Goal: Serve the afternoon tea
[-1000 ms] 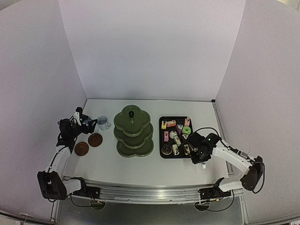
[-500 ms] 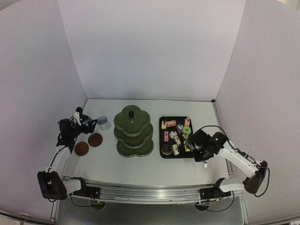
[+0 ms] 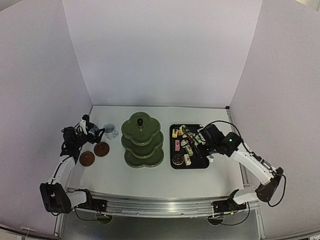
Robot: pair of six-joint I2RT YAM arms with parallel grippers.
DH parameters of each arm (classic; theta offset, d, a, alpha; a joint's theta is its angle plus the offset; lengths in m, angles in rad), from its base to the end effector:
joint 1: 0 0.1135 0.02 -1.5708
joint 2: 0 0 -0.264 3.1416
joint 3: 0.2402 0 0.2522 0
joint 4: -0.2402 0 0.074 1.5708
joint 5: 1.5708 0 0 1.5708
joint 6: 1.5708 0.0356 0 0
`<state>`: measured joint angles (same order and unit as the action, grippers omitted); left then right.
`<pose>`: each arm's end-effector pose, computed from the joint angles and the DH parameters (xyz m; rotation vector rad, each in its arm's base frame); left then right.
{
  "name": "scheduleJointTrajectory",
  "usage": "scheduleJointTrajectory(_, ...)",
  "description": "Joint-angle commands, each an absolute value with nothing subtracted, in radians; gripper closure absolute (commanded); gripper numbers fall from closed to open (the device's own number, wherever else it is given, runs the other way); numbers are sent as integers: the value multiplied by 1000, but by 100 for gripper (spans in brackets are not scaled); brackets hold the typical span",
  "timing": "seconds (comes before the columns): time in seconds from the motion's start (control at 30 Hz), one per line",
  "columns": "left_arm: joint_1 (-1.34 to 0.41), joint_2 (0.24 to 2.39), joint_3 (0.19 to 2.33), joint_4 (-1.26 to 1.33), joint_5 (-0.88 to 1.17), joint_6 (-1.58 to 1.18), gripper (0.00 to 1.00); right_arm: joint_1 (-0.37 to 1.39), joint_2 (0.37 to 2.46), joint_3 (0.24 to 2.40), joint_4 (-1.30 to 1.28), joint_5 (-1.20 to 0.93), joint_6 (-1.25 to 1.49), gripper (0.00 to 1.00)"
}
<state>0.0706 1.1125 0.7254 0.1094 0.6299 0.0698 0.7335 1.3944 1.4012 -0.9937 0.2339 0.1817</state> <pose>0.2524 -0.0032 0.2852 0.4339 1.7677 -0.4809 0.2121 0.1801 0.3444 -0.6003 2.4465 0.0689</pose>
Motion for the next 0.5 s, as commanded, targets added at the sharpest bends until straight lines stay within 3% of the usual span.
scheduleJointTrajectory(0.0,8,1023,717,-78,770,392,1,708,1543,1473,-757,134,19,100)
scheduleJointTrajectory(0.47,-173,1017,686,-437,844,912,1,666,1763,1479,-583,-102,24,100)
